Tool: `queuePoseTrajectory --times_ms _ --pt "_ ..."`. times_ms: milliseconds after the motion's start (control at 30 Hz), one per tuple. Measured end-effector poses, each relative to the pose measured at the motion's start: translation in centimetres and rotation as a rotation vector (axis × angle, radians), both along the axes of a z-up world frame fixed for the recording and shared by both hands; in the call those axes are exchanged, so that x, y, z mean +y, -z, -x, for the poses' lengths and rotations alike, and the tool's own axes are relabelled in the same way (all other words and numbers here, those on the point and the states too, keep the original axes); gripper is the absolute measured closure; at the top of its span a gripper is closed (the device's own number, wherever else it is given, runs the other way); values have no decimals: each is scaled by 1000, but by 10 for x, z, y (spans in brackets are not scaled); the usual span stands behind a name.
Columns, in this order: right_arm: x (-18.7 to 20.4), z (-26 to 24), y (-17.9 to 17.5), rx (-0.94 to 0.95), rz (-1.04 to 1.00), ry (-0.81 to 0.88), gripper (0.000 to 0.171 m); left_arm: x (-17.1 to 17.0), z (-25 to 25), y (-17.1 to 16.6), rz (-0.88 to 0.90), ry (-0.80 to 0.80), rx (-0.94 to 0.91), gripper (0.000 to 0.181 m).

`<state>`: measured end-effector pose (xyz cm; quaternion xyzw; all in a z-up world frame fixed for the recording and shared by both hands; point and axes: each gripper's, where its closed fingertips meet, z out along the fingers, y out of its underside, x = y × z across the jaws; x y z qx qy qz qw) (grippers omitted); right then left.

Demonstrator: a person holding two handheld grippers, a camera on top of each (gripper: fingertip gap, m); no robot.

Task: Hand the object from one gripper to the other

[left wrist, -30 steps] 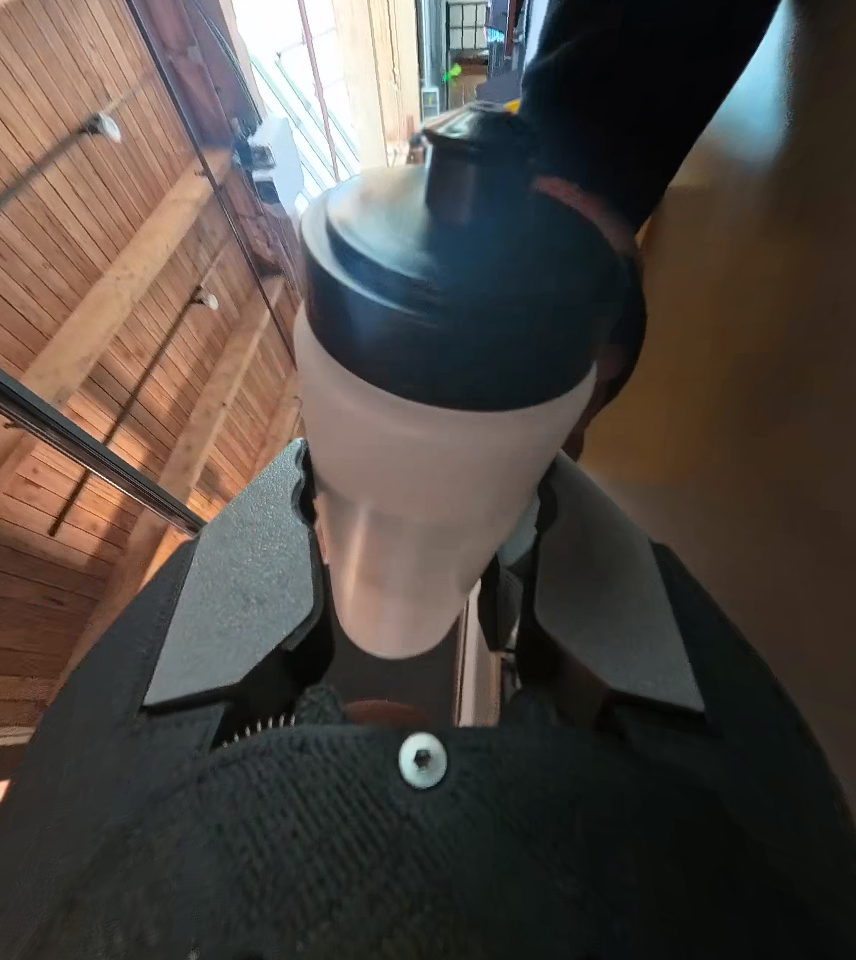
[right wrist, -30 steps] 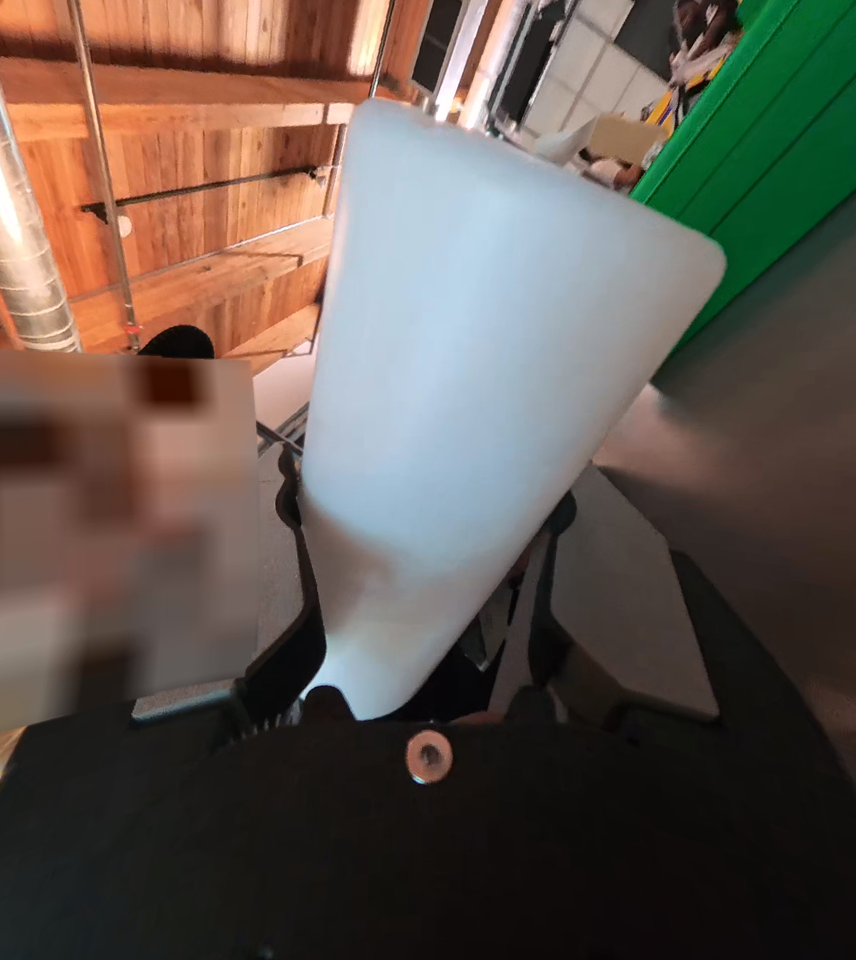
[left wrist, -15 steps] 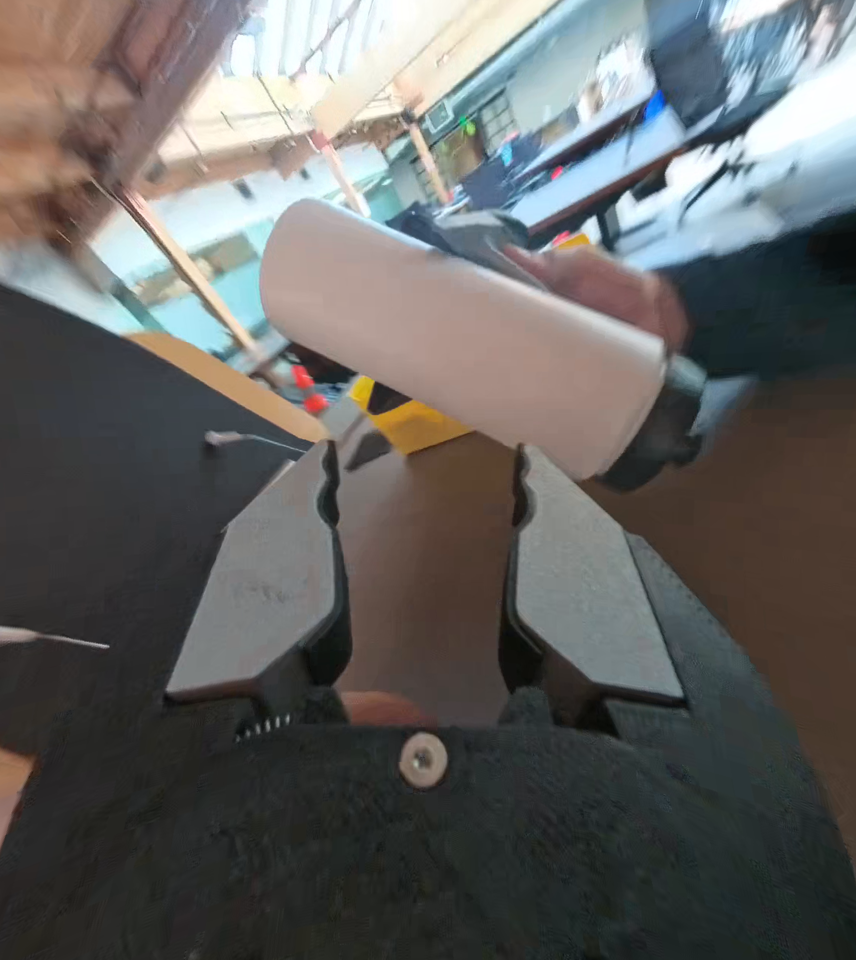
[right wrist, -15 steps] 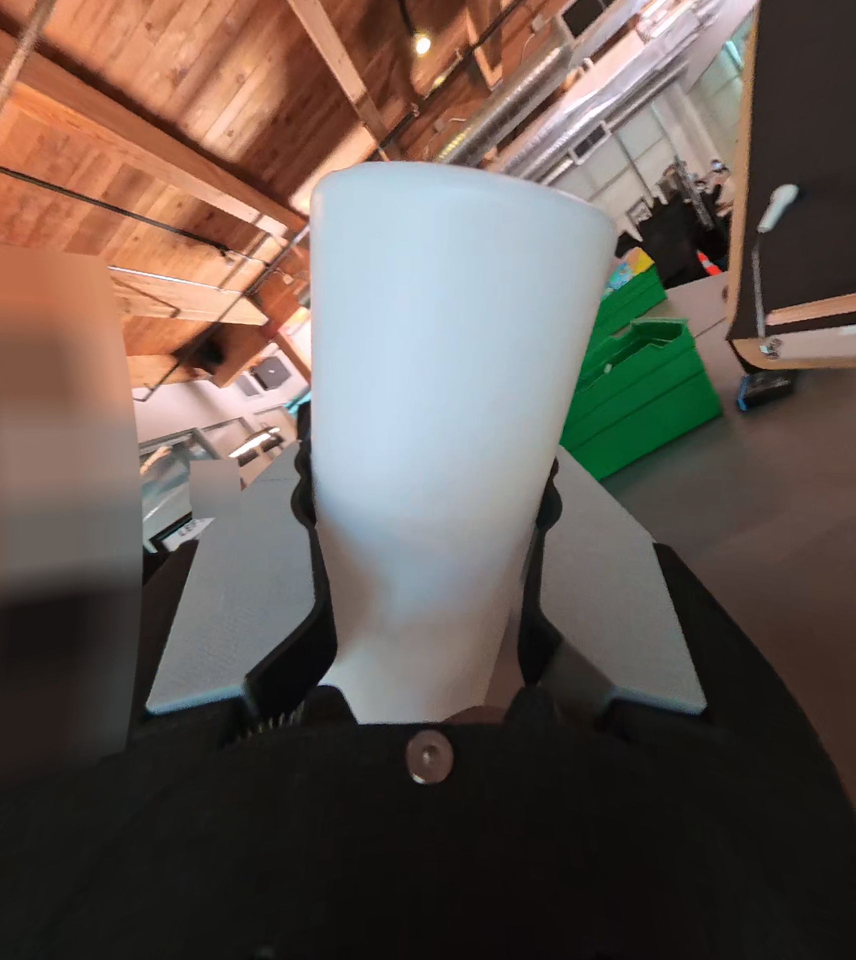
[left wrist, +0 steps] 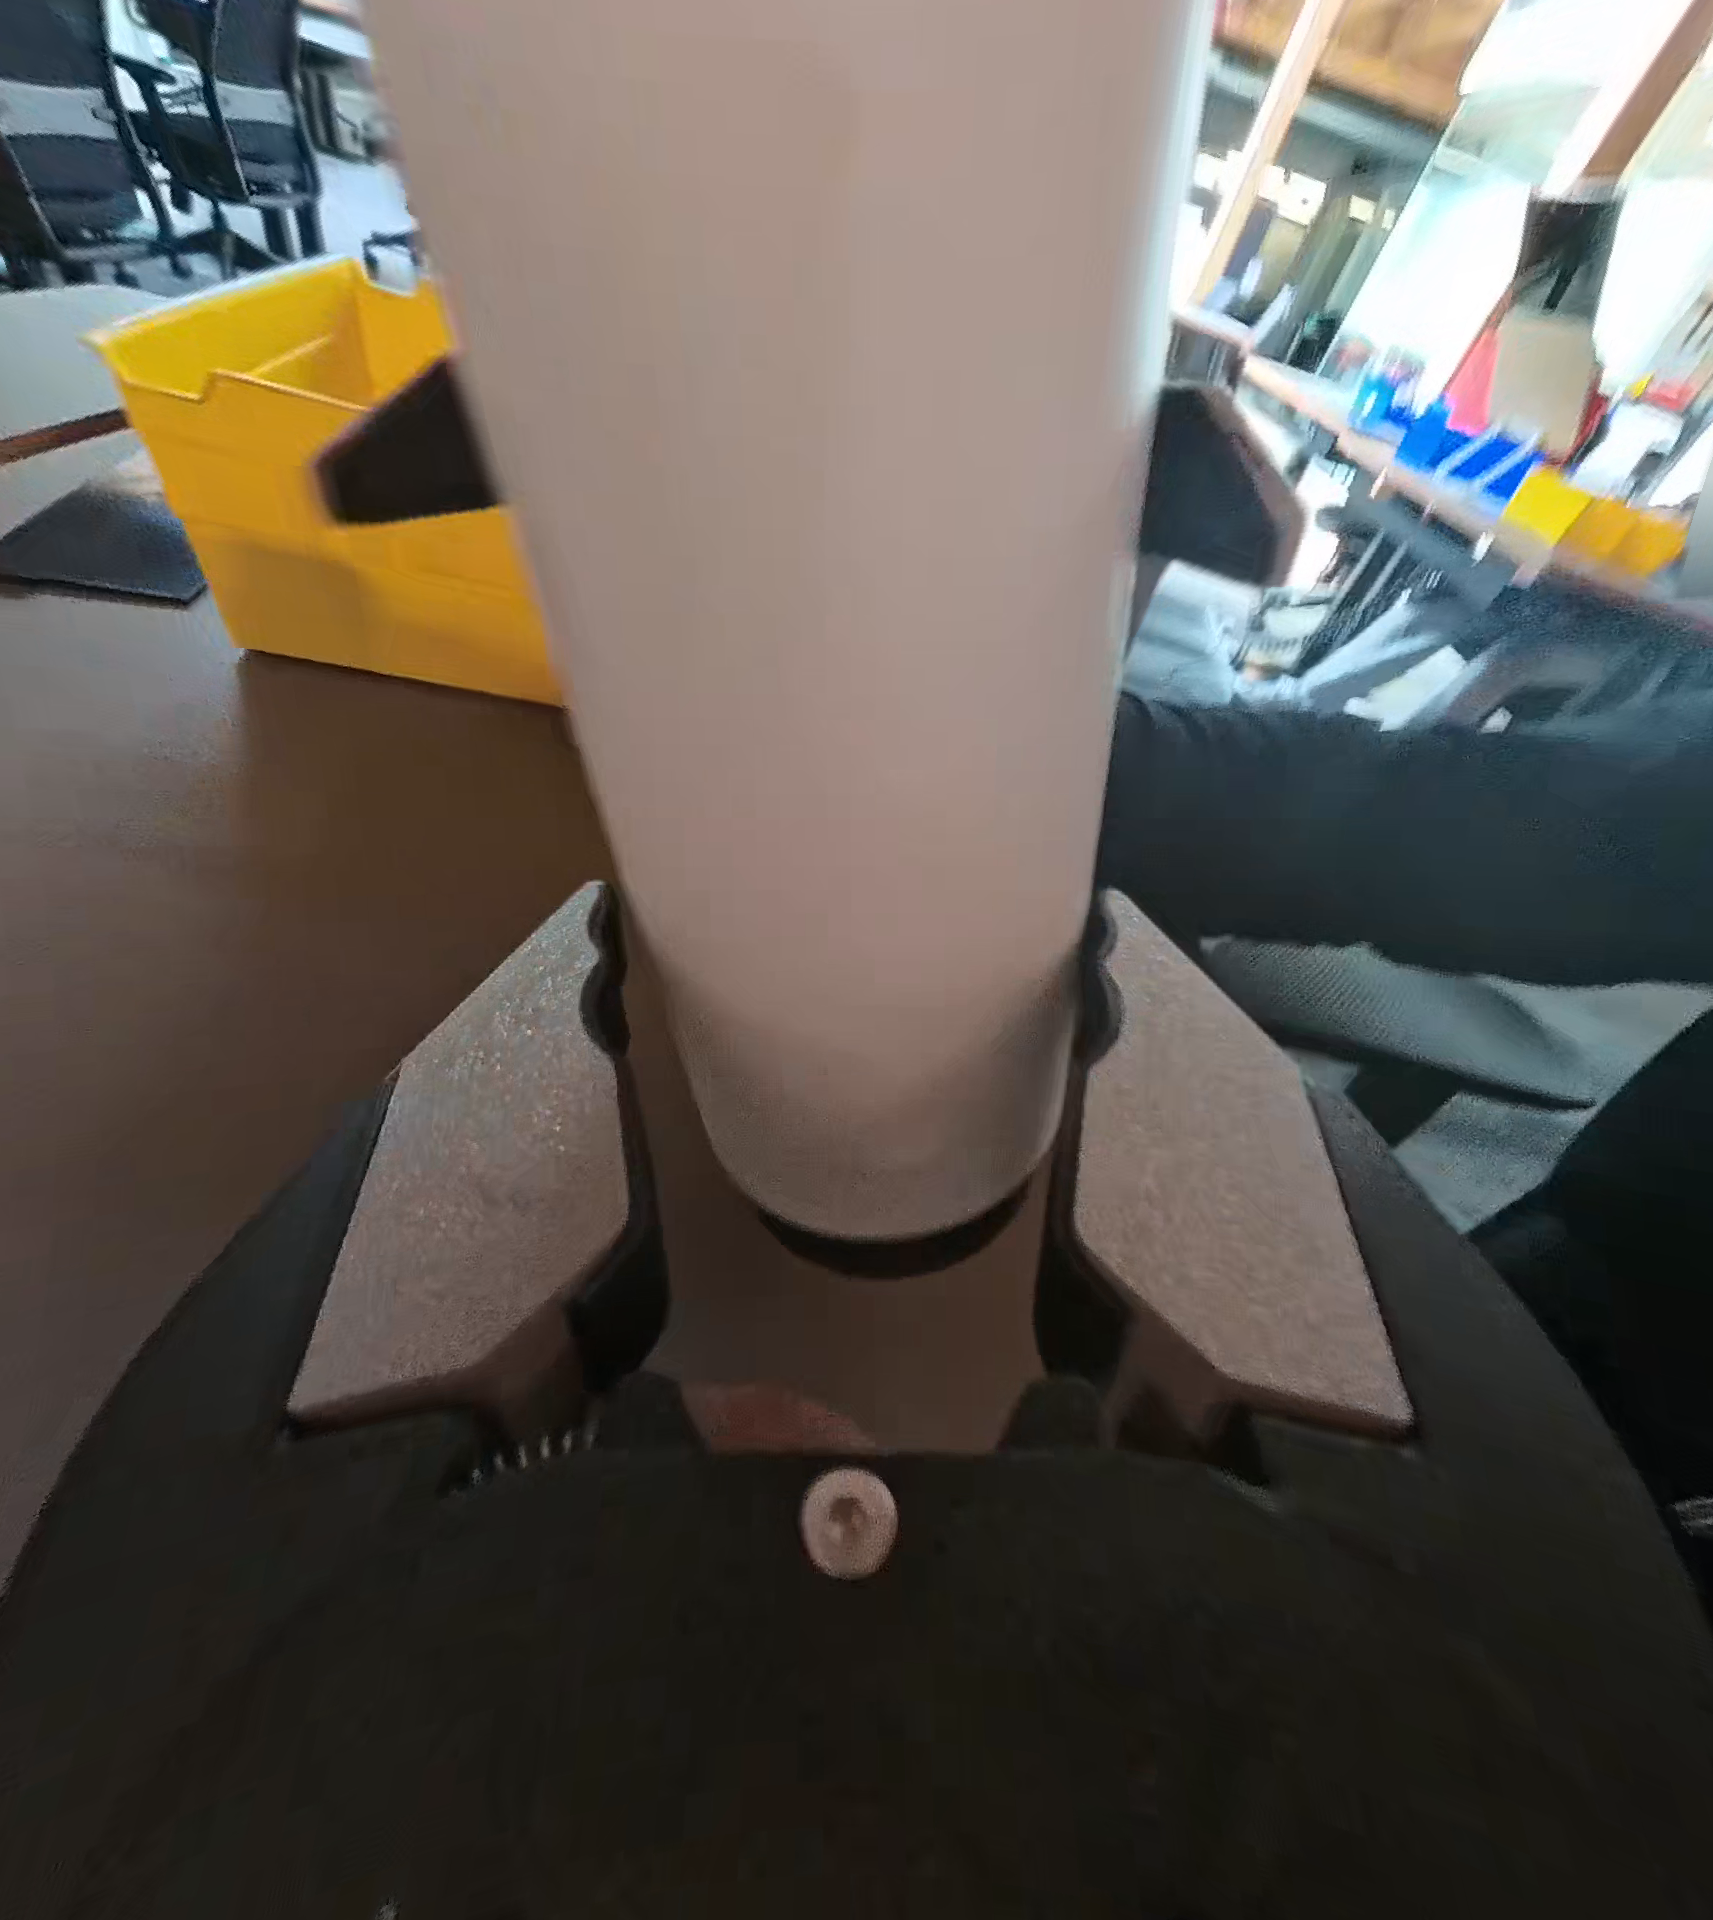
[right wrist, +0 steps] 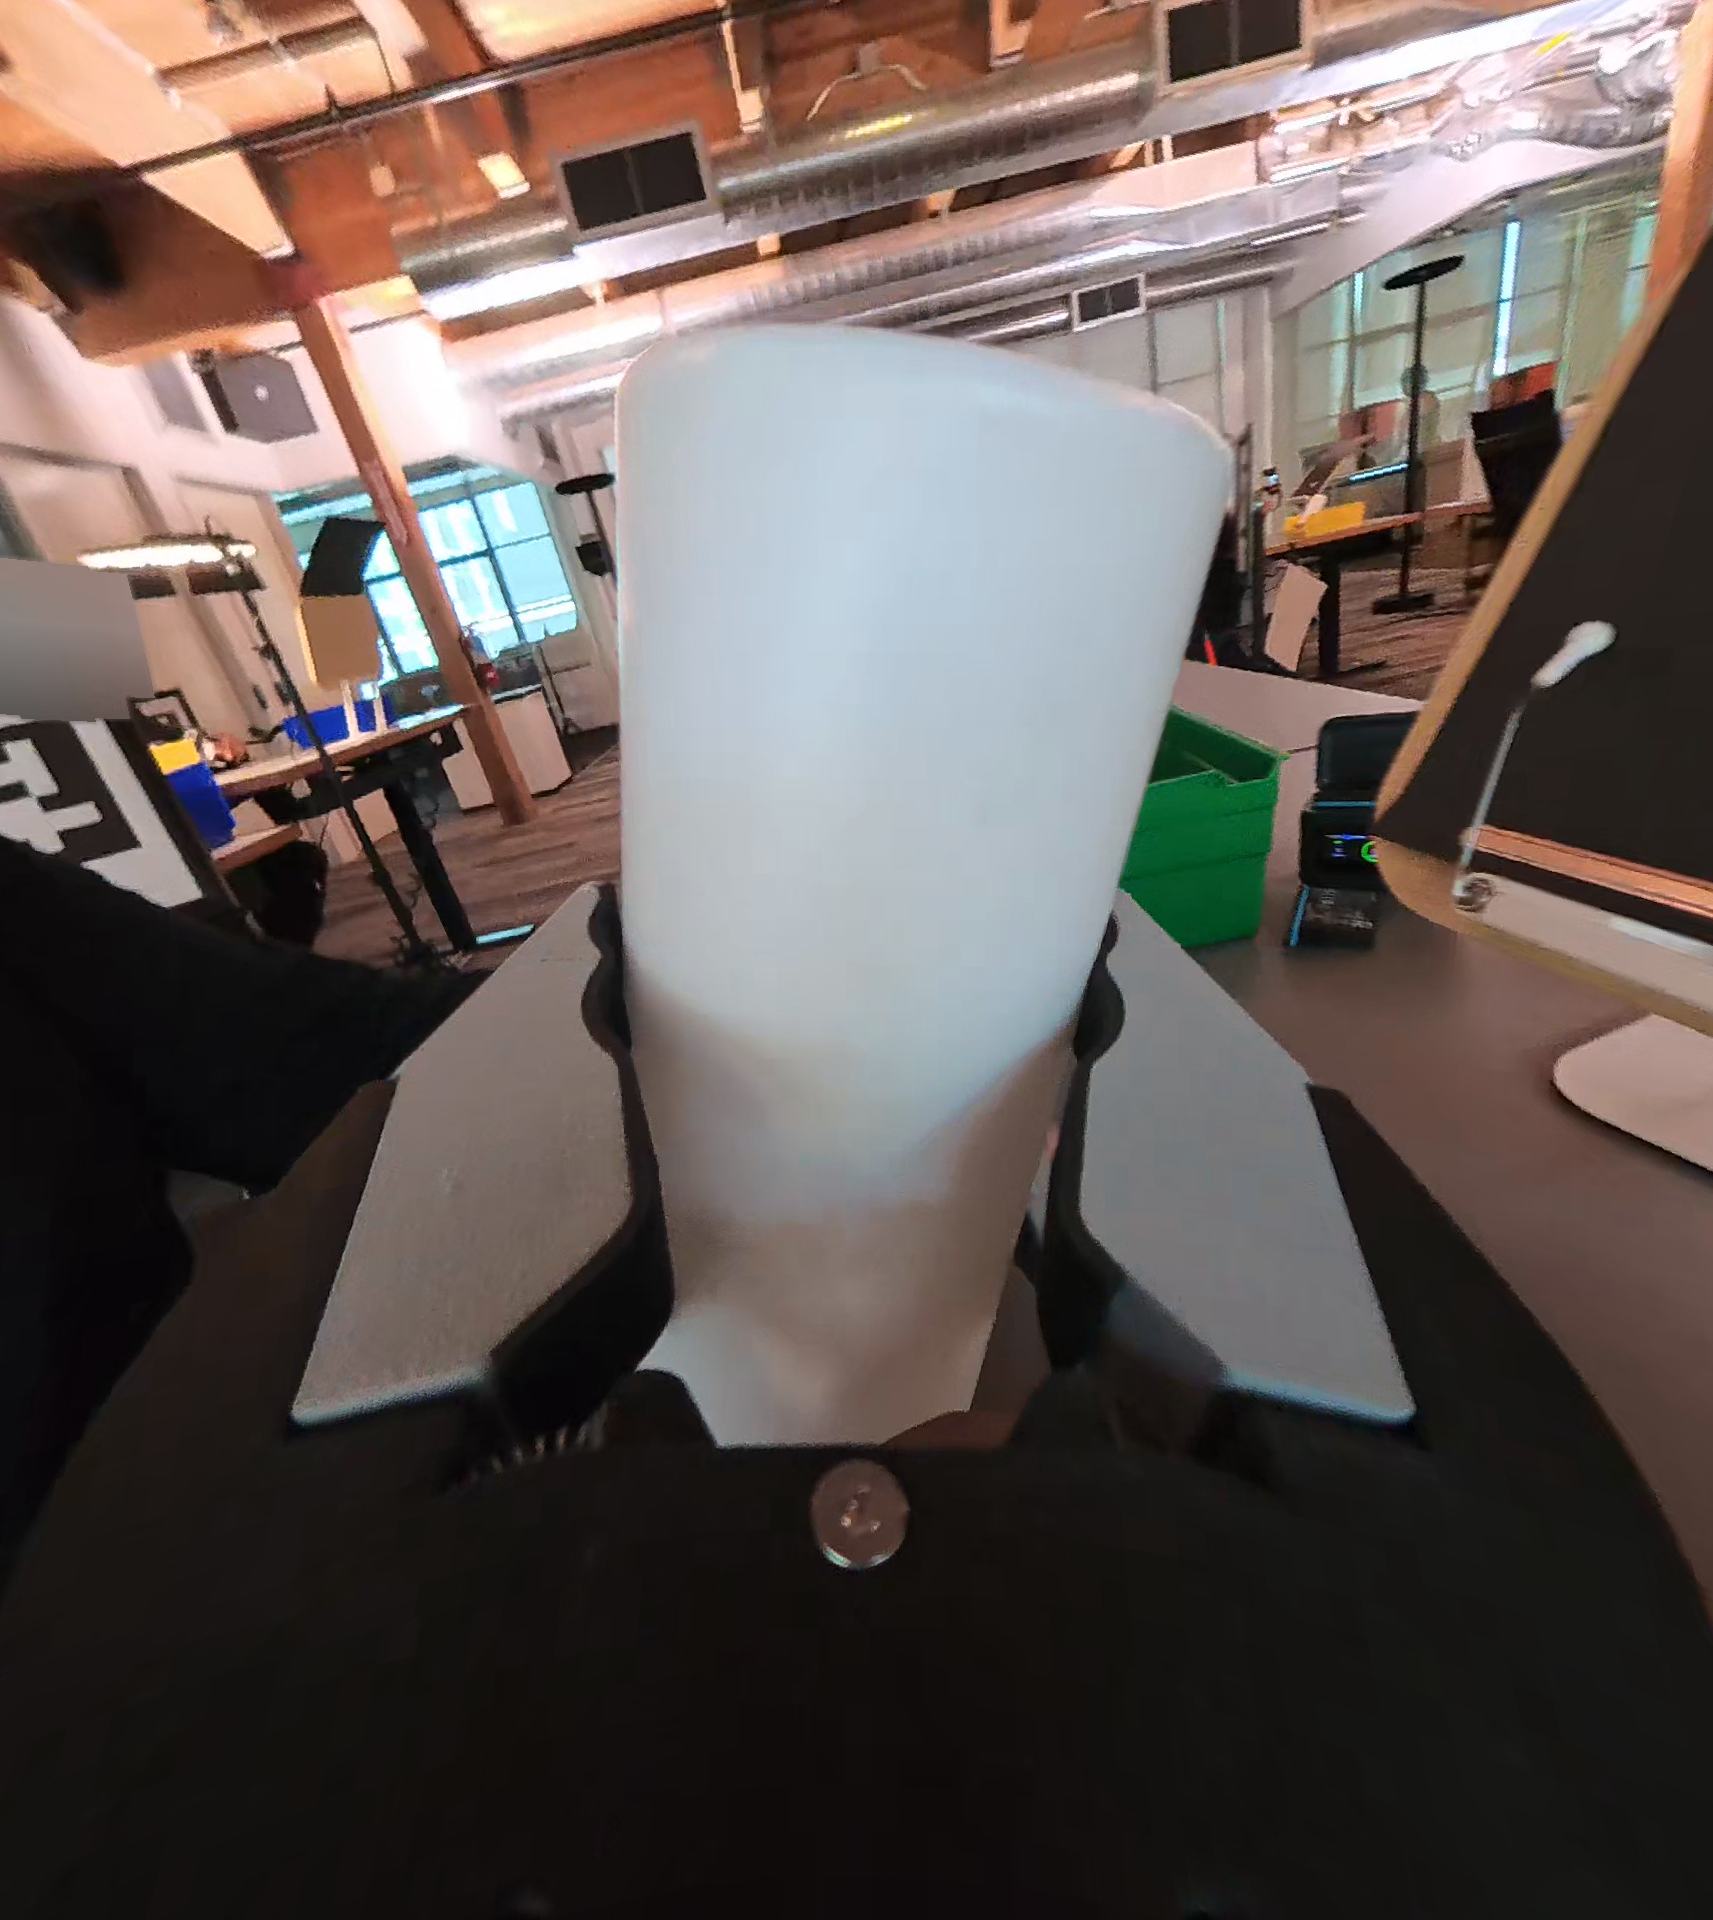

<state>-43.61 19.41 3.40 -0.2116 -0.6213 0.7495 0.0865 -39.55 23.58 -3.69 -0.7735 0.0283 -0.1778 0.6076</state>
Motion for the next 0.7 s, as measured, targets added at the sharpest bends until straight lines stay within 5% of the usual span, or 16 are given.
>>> queuePoseTrajectory --times_ms 200,467,700 --pt "-4 -4 2 48 -33 -13 86 6 3 7 17 -34 157 95" --pt "12 3 3 -42 24 -32 88 -8 62 -11 -11 -381 595 96" --pt "10 6 20 -100 -43 -53 86 -34 110 -32 -5 -680 1236 95"
